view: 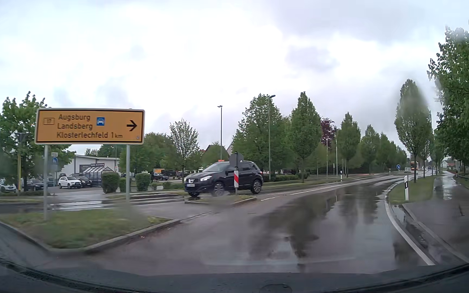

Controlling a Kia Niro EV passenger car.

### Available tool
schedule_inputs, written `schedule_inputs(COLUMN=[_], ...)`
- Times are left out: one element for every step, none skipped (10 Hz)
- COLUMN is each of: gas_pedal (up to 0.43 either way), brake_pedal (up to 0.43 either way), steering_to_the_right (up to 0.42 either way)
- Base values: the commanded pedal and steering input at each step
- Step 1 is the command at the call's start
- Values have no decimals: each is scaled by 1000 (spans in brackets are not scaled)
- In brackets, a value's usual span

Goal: Follow the waypoints while adhering to traffic rules and regulations

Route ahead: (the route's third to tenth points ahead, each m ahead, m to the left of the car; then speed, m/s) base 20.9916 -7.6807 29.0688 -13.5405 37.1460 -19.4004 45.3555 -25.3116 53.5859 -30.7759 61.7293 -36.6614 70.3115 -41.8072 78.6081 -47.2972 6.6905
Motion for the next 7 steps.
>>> schedule_inputs(gas_pedal=[228,240,240,240,240,240,240], brake_pedal=[0,0,0,0,0,0,0], steering_to_the_right=[173,168,167,167,164,158,154])
